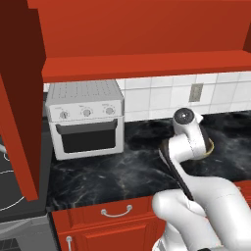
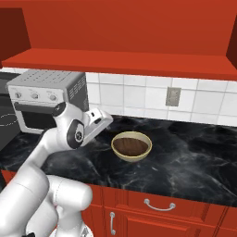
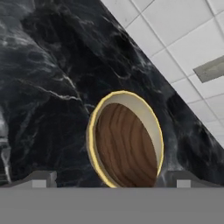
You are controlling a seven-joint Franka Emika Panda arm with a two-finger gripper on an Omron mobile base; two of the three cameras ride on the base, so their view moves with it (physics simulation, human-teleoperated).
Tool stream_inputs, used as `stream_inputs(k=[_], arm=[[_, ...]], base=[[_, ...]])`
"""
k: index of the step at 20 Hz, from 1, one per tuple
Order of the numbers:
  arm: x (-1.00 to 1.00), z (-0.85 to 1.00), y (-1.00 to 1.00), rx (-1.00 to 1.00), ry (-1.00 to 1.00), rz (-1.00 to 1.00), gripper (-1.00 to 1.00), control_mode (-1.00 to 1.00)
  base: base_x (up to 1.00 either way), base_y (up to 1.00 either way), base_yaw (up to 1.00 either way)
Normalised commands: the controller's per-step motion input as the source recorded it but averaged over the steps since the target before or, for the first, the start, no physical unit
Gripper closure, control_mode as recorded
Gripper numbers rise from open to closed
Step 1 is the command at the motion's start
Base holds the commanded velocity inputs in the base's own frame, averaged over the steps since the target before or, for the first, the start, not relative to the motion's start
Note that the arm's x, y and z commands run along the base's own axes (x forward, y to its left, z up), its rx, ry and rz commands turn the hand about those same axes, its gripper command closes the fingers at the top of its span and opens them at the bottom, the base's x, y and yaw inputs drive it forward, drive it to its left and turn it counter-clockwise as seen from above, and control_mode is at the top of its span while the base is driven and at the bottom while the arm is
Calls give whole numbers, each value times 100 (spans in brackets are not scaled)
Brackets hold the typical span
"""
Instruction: Pick up the bowls on the counter and stack them on top of one another in the open cabinet. Place the smaller bowl on top of the larger bowl.
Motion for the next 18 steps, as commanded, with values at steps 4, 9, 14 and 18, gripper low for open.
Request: stream_inputs(k=[4, 9, 14, 18], arm=[[2, 0, 14, 0, 3, -12, -100, -100], [12, 0, 2, 0, 3, -12, -100, -100], [19, -3, 0, 0, 2, -10, -100, -100], [3, -4, -11, 0, 0, -10, -100, -100]], base=[[0, 0, 0], [0, 0, 0], [0, 0, 0], [0, 0, 0]])
